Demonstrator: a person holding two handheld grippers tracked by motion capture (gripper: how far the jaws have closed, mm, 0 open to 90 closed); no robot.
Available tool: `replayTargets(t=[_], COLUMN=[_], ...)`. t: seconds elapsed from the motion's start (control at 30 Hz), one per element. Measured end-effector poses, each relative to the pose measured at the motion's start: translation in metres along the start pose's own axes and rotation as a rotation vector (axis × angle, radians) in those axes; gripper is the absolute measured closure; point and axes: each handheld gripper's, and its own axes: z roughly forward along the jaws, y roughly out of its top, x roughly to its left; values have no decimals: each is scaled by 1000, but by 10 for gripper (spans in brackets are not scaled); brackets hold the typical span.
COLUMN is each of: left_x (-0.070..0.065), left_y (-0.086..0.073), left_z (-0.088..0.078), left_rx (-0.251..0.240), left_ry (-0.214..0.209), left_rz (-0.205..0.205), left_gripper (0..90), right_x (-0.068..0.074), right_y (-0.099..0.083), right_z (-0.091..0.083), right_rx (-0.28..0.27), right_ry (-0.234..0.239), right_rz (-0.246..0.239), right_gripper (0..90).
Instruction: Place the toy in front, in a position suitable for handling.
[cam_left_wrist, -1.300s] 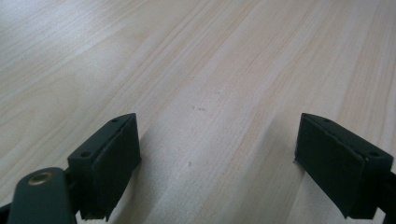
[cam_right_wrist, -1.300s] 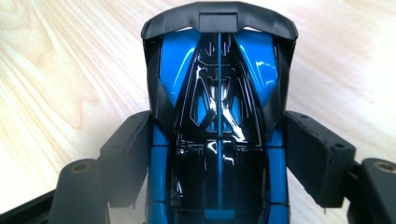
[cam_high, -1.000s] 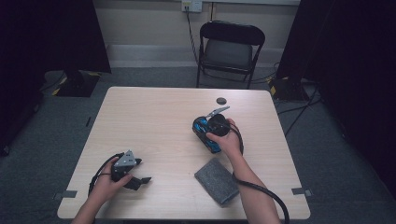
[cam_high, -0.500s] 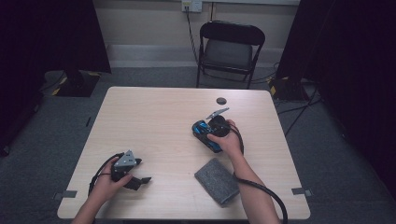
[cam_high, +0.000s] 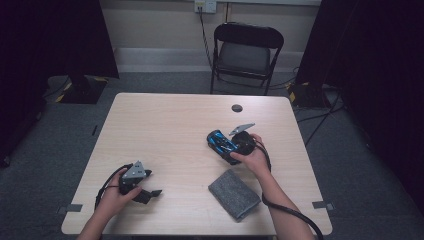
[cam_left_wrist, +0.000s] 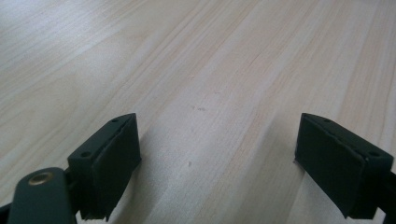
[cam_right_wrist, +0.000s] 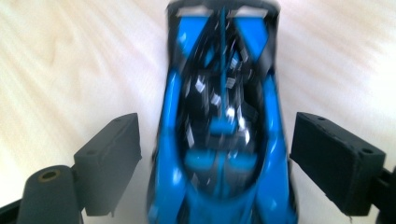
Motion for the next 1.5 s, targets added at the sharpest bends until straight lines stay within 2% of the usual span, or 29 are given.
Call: replayTargets(t=[0.1, 0.23, 0.27, 0.4, 0.43, 0.47, 0.53, 0.57, 0.6, 0.63, 0.67, 0.7, 0.73, 0.8, 0.87, 0.93, 0.97, 1.03, 1.1, 1.13, 1.17, 1.23, 1.37, 1.5], left_x=[0, 0, 0, 0, 0, -1, -1, -1, -2, -2, -8, -14, -14, -27, -47, -67, -76, -90, -101, -108, -108, -112, -124, -130], left_y=[0, 0, 0, 0, 0, 1, 2, 2, 4, 8, 22, 32, 32, 51, 70, 87, 94, 106, 114, 120, 120, 124, 135, 140], left_z=[0, 0, 0, 0, 0, 0, 0, 0, 0, -2, -4, -4, -4, 0, 10, 24, 31, 46, 62, 77, 77, 91, 113, 123], left_rx=[0, 0, 0, 1, 0, -5, -42, -42, -78, -88, -129, -155, -155, -193, -195, -171, -171, -166, -149, -126, -126, -114, -118, -97], left_ry=[0, 2, 1, 0, 2, -6, -36, -36, -32, -46, -56, -68, -68, -110, -153, -196, -221, -272, -303, -304, -304, -305, -265, -263], left_rz=[0, 4, 3, 1, -2, -13, -70, -70, -109, -131, -101, -87, -87, -80, -23, 33, 47, 27, 52, 53, 53, 52, 88, 116], left_gripper=[136, 136, 136, 137, 143, 153, 159, 176, 196, 205, 206, 210, 207, 194, 184, 201, 201, 238, 258, 269, 270, 274, 318, 315], right_x=[3, 2, 0, 0, 0, 0, 1, 1, 1, 1, 1, 1, 1, 1, 1, 1, 1, 1, 1, 1, 1, 1, 1, 1], right_y=[-21, -32, -37, -42, -46, -46, -47, -47, -47, -47, -47, -47, -47, -47, -47, -47, -47, -47, -47, -47, -47, -47, -47, -47], right_z=[-3, -4, -6, -6, -6, -7, -8, -8, -8, -8, -8, -8, -8, -8, -8, -8, -8, -7, -7, -7, -7, -7, -7, -7], right_rx=[-17, -24, -55, -82, -109, -113, -118, -117, -118, -118, -118, -118, -118, -118, -118, -119, -119, -119, -119, -118, -118, -118, -119, -119], right_ry=[-12, -42, -43, -34, -32, -27, -20, -21, -19, -18, -18, -18, -18, -18, -18, -18, -18, -19, -18, -19, -19, -19, -18, -19], right_rz=[15, 13, 27, 30, 32, 24, 17, 17, 18, 19, 19, 19, 19, 19, 19, 20, 20, 21, 20, 20, 19, 19, 20, 20], right_gripper=[150, 157, 176, 186, 201, 227, 238, 238, 238, 237, 238, 237, 237, 237, 237, 237, 237, 237, 237, 237, 237, 237, 237, 237])
